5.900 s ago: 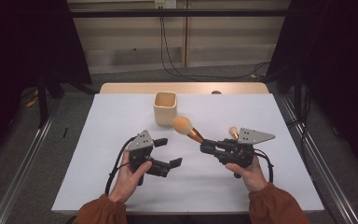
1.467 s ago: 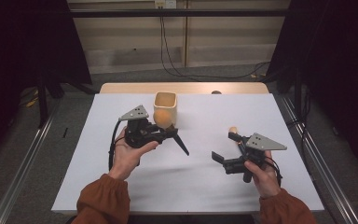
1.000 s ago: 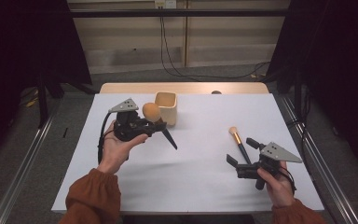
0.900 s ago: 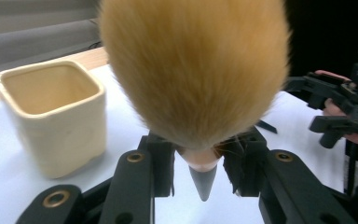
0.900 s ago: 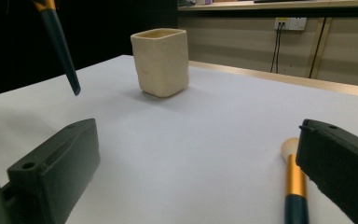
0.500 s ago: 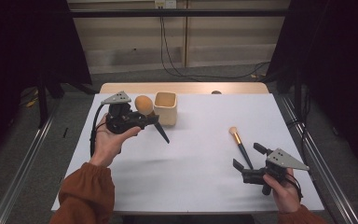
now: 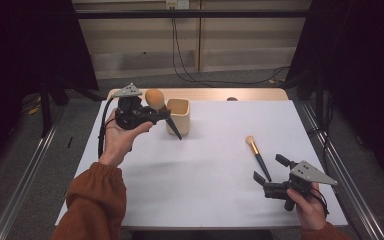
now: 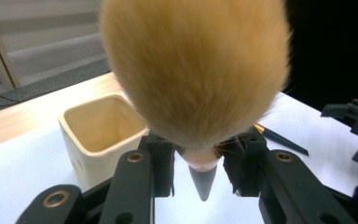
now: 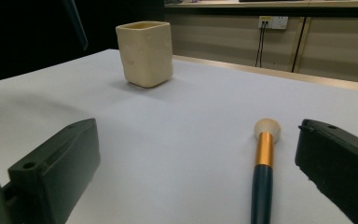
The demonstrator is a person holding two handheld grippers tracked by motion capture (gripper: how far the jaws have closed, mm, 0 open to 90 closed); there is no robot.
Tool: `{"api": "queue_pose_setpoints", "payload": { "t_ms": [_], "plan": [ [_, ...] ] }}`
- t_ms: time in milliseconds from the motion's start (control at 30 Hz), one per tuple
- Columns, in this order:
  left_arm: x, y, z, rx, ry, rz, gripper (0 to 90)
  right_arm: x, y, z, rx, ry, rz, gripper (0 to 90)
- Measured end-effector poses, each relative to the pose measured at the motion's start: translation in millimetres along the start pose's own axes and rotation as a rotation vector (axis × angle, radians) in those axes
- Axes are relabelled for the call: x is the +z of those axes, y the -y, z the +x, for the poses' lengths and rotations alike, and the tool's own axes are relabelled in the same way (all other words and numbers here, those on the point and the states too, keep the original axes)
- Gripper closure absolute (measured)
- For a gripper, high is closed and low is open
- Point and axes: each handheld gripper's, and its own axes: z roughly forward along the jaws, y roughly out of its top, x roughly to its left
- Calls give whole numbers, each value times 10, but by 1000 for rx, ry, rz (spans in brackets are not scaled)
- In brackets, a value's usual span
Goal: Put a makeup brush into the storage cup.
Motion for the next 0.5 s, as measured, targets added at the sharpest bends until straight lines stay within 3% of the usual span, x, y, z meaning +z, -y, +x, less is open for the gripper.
{"api": "queue_pose_setpoints", "payload": {
  "t_ms": [500],
  "plan": [
    [35, -245, 201, -8, -59, -78, 661, 2, 21, -15, -2, -21, -3, 0]
  ]
}}
